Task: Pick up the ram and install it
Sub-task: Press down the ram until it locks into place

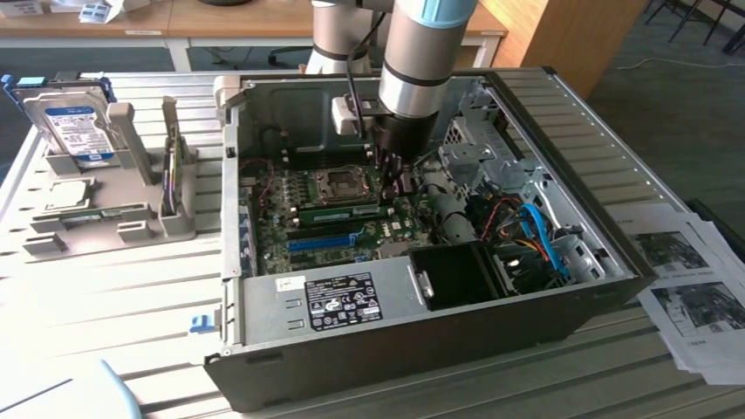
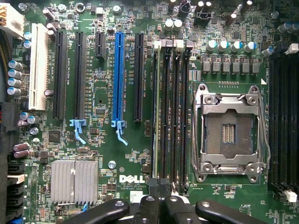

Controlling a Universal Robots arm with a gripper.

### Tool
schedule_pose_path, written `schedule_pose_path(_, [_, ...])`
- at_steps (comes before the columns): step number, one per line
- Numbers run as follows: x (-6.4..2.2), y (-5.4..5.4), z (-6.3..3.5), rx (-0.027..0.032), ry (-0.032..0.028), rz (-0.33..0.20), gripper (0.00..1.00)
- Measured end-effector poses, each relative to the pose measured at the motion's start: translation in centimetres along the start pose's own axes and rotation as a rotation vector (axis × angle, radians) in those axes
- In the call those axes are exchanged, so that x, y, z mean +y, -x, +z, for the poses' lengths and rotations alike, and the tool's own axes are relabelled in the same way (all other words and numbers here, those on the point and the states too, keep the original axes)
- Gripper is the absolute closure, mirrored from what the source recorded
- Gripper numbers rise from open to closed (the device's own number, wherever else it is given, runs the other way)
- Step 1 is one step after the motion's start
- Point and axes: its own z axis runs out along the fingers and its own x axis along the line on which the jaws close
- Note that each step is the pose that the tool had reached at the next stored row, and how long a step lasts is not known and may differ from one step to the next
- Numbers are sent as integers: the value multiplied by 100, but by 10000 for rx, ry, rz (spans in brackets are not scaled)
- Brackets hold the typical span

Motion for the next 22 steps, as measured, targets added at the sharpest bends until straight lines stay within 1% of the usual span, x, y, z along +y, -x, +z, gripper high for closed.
schedule_pose_path(22, [-1,0,20,-2,-1,0,91])
